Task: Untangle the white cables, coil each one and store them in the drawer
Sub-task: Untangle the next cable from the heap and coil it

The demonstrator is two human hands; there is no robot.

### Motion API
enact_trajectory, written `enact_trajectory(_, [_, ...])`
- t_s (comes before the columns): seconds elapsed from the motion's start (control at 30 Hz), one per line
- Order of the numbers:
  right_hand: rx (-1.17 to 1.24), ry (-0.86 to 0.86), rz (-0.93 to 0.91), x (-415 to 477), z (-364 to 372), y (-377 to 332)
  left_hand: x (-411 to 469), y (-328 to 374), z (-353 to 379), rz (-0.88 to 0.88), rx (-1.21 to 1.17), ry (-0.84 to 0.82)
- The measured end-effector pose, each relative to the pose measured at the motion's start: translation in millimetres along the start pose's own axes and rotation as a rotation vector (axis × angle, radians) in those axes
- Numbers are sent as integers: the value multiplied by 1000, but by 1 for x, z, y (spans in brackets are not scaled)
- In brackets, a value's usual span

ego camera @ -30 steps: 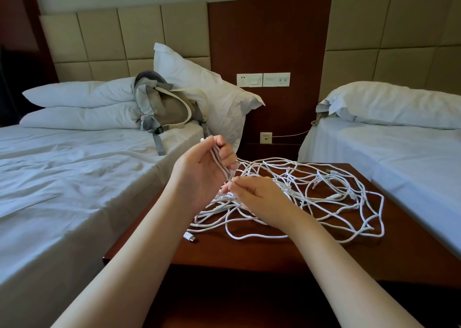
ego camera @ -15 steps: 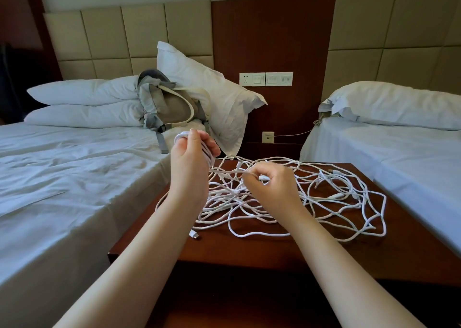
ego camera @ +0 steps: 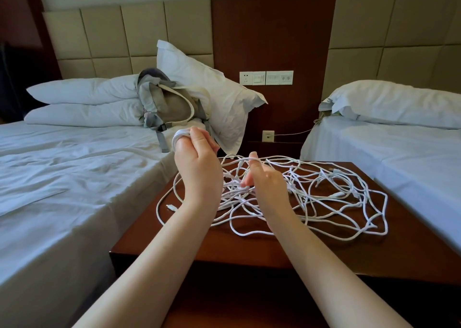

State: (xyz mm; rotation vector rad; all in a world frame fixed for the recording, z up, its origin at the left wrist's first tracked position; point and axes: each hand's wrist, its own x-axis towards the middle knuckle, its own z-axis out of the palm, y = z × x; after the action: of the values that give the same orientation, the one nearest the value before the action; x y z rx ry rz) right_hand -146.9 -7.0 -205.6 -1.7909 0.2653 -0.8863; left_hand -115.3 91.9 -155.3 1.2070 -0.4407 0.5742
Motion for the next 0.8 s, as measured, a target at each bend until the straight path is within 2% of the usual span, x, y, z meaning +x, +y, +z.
enact_trajectory(0.13, [-219, 225, -472, 3, -17, 9, 10, -11, -9, 113, 267, -29])
enact_trajectory(0.23, [-358, 282, -617, 5, -22, 3, 9, -20, -12, 190, 508, -165])
enact_trajectory(0.3, [-220, 229, -517, 3, -24, -2, 6, -23, -12, 308, 650, -245])
enact_trajectory(0.4, [91, 57, -265, 2, -31, -10, 1, -21, -13, 434, 804, -314])
enact_trajectory(0.47, [165, 50, -230, 3, -34, -14, -1, -17, -12, 458, 867, -360])
enact_trajectory(0.57, [106, 118, -324, 4, -36, -15, -2, -13, -10, 360, 928, -515])
enact_trajectory(0.63, [-39, 159, -399, 6, -41, -15, -1, -10, -9, 231, 825, -632])
enact_trajectory(0.73, [8, 132, -311, 8, -47, -14, -1, 2, -9, -102, 529, -912])
enact_trajectory(0.8, [138, 87, -216, 10, -48, -15, -2, 6, -11, -210, 483, -1059])
